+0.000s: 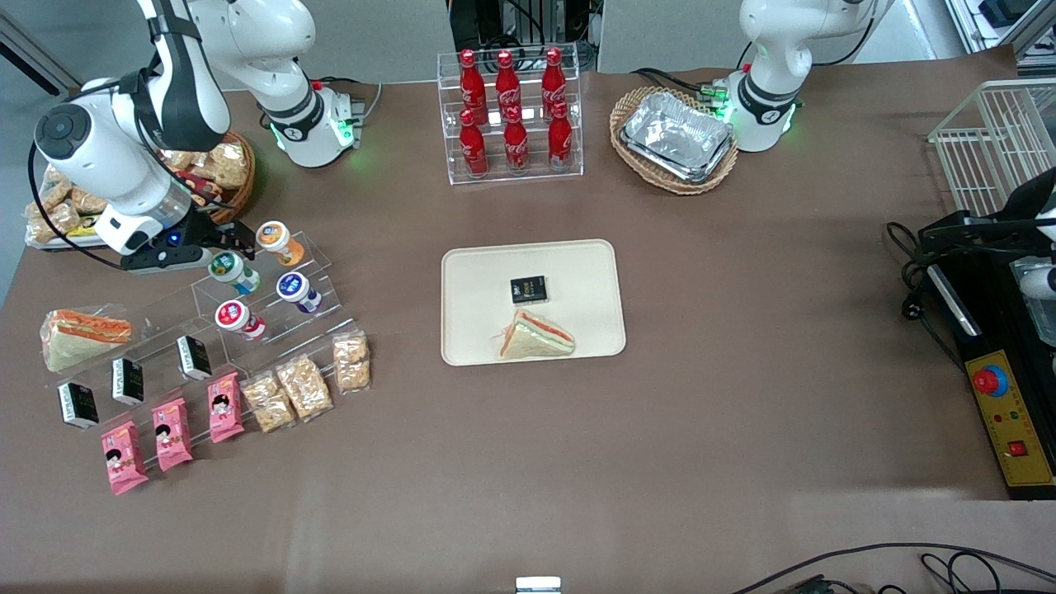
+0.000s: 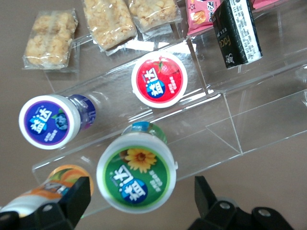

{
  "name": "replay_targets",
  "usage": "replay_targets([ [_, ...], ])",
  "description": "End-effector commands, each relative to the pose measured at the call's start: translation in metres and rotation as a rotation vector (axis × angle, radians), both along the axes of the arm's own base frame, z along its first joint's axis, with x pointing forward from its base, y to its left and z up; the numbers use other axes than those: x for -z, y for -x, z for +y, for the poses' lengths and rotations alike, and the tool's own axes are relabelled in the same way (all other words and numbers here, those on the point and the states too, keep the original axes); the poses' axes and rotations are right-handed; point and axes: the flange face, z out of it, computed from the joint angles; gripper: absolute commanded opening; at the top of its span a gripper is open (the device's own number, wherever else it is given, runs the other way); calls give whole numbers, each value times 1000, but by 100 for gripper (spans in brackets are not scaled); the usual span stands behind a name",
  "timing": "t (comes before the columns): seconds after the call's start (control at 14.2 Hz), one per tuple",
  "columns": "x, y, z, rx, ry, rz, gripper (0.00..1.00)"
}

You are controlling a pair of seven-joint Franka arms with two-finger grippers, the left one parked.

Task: Place green gum on tray
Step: 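Lower the right gripper onto the green-lid gum bottle and close it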

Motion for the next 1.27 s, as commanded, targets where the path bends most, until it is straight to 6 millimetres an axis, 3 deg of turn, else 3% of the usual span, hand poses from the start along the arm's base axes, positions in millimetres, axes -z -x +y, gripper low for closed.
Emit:
replay_targets([
  [0.0, 9, -6, -3, 13, 15, -25, 92],
  [0.07, 10, -7, -5, 18, 15, -26, 88],
  [0.7, 11, -17, 0, 69, 16, -59, 84],
  [0.85, 10, -17, 1, 72, 17, -59, 77],
  [1.2, 6, -19, 4, 67, 19, -64, 73],
])
